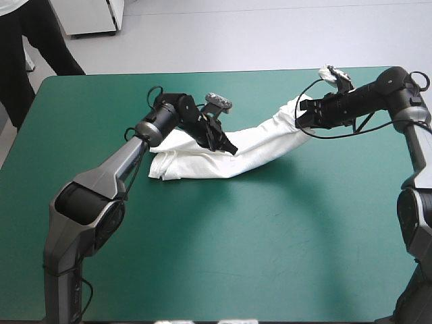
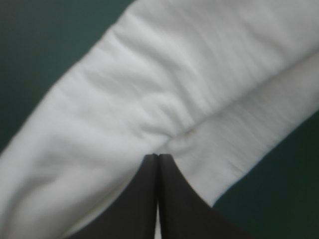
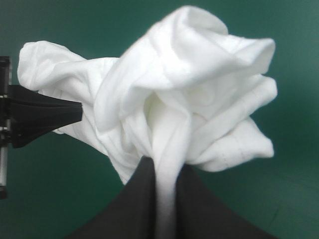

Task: Fold the cloth

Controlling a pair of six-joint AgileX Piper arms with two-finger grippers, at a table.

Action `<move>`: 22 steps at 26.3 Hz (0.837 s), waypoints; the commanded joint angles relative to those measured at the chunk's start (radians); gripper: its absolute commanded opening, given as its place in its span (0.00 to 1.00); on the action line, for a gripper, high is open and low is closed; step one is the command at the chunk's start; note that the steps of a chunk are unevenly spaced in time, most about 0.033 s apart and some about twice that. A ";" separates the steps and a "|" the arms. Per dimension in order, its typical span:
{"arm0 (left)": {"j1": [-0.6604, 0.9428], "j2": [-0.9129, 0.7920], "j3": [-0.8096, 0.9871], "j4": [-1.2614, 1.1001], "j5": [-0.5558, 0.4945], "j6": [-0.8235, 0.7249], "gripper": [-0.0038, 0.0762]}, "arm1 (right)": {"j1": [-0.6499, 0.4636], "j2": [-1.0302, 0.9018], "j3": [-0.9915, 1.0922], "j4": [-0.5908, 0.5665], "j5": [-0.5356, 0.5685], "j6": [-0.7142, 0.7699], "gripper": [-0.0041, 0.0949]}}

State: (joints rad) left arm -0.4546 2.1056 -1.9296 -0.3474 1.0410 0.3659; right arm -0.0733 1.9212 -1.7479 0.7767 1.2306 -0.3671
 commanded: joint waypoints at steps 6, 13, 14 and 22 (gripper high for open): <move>0.073 -0.293 -0.066 0.065 0.087 -0.016 0.04 | 0.056 -0.064 -0.033 0.241 -0.001 -0.059 0.03; 0.091 -0.562 -0.066 0.115 0.121 -0.016 0.04 | 0.271 -0.056 -0.055 0.258 -0.183 -0.061 0.03; 0.091 -0.594 -0.066 0.118 0.129 -0.016 0.04 | 0.294 -0.046 -0.064 0.258 -0.211 -0.061 0.03; 0.091 -0.782 -0.066 0.213 0.156 -0.065 0.04 | 0.495 0.137 -0.214 0.259 -0.330 -0.061 0.04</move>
State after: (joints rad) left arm -0.3633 1.3784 -1.9671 -0.1422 1.2475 0.3213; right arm 0.3919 2.0714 -1.8944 0.9774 0.9219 -0.4157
